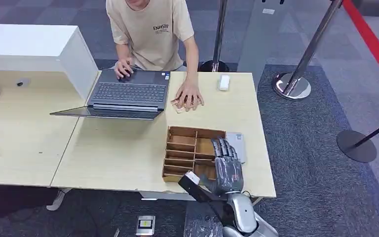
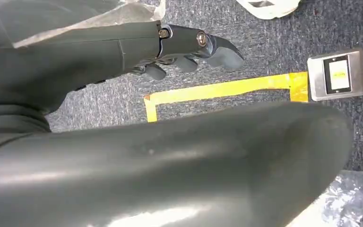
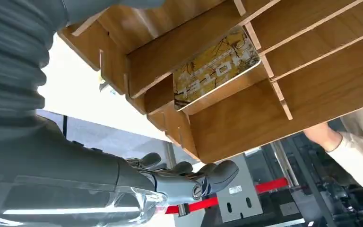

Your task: Pass the card to the sensor for recognition and then transmit it.

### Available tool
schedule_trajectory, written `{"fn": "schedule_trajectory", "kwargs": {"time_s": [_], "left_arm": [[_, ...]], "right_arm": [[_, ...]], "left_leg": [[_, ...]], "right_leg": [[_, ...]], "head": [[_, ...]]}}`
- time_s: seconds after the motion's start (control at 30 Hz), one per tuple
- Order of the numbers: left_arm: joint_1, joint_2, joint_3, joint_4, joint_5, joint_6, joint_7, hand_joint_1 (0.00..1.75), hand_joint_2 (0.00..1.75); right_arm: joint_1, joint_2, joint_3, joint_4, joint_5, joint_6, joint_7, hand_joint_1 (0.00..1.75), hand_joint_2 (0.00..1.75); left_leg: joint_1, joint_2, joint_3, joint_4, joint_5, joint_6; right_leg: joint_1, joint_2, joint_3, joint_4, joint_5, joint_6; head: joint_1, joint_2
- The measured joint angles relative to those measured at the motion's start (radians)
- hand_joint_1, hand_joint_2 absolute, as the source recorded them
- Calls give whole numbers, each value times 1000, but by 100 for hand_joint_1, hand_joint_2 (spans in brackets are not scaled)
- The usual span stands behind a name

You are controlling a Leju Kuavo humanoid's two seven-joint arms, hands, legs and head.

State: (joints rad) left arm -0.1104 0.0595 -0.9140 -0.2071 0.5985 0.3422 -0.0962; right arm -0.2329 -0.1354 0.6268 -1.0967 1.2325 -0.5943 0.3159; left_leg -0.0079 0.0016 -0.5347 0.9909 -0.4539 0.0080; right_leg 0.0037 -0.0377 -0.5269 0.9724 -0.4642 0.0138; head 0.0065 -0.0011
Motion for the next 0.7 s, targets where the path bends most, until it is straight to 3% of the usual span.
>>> {"fn": "schedule_trajectory", "kwargs": {"time_s": [0.7], "left_arm": [[-1,-3,-1,0,-22,-18,7,0,0]], "right_arm": [[-20,21,-2,38,-42,-22,-21,0,175]], "left_leg": [[0,0,0,0,0,0]], "right_leg": [[0,0,0,0,0,0]], "head": [[0,0]]}}
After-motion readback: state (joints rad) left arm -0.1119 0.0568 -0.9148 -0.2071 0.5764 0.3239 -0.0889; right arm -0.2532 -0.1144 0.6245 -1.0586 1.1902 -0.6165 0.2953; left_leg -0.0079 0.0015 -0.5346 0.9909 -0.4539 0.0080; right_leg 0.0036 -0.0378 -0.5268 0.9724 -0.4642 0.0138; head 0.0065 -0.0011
